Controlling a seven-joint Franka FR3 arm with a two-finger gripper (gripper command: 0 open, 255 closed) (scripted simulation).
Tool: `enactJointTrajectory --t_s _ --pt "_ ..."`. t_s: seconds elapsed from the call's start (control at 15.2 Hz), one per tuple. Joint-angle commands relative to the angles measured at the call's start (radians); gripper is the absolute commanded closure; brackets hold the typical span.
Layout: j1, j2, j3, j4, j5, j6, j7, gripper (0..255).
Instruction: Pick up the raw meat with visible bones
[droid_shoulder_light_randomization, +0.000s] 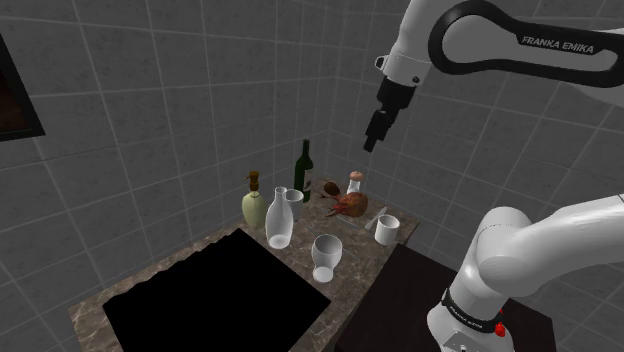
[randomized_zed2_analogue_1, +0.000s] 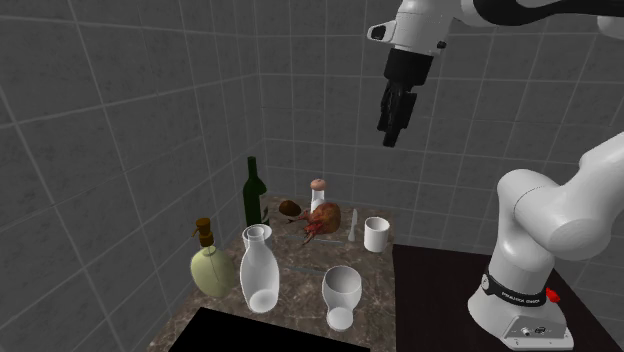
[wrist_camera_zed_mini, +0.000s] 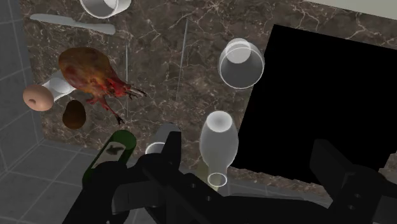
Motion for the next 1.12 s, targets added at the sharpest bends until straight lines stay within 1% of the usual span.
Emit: enactJointTrajectory --t_s 0.0,0.26,0.53,0.79,1.06 --pt "0.0 0.0 0.0 0.0 0.0 0.0 0.0 0" --pt "-0.004 0.017 -0.062 -0.094 -0.039 0.112 -0.103 0" --pt "-0.01 0.061 -0.127 -0.164 -0.077 0.231 -0.204 0" --pt "-0.017 0.134 -0.194 -0.21 -0.111 0.355 -0.306 0" --pt "-0.019 0.234 -0.264 -0.23 -0.136 0.482 -0.41 0"
